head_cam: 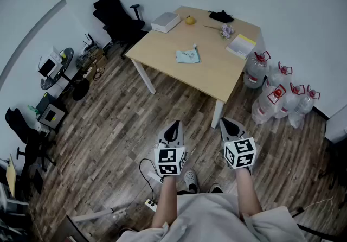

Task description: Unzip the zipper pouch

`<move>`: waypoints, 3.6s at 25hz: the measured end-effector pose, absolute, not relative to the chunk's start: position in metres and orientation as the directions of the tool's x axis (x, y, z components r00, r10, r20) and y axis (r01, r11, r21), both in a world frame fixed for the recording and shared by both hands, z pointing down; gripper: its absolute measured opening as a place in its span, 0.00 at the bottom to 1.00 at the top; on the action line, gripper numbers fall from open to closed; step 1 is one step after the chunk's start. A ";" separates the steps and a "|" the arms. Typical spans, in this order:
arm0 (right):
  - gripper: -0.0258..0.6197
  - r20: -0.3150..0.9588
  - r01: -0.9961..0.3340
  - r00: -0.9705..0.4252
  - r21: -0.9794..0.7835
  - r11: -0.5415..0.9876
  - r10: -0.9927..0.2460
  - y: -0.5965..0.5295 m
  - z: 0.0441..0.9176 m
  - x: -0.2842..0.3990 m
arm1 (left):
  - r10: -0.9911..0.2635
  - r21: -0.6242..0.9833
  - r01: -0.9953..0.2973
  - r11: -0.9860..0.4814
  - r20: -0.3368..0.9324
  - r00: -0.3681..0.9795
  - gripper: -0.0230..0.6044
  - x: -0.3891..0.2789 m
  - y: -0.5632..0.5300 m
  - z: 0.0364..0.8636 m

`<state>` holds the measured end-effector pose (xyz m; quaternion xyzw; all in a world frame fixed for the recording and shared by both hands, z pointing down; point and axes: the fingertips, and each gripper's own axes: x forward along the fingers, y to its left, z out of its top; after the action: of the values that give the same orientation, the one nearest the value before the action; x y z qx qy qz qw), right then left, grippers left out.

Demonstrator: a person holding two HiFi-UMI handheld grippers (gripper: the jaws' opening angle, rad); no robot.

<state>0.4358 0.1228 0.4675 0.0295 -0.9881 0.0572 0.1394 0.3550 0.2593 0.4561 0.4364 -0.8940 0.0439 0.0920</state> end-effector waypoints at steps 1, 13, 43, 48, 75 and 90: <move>0.04 0.278 -0.073 -0.960 -0.099 0.992 -0.042 0.124 0.466 0.434 | -0.775 0.002 -0.791 0.612 0.198 -0.600 0.07 0.354 0.259 0.455; 0.04 0.236 -0.076 -0.971 -0.105 0.992 -0.050 0.121 0.460 0.426 | -0.825 0.073 -0.829 0.555 0.176 -0.537 0.07 0.351 0.251 0.456; 0.37 0.312 -0.016 -0.950 -0.168 0.986 0.037 0.166 0.507 0.297 | -0.799 0.066 -0.811 0.582 0.234 -0.554 0.27 0.216 0.314 0.492; 0.39 0.321 -0.006 -0.946 -0.164 0.987 0.048 0.174 0.514 0.267 | -0.789 0.078 -0.798 0.598 0.234 -0.568 0.27 0.184 0.326 0.497; 0.40 0.307 -0.074 -0.952 -0.226 0.971 -0.001 -0.031 0.507 0.007 | -0.814 0.044 -0.833 0.551 0.249 -0.525 0.27 -0.096 0.116 0.477; 0.44 0.346 -0.232 -0.932 -0.346 0.909 -0.107 -0.142 0.549 -0.056 | -0.835 -0.007 -0.895 0.445 0.358 -0.418 0.27 -0.175 0.002 0.504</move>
<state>-0.0560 -0.1421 0.5494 0.0879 -0.9636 0.1941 0.1616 -0.1755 0.0018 0.5036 0.5173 -0.8362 0.0989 0.1528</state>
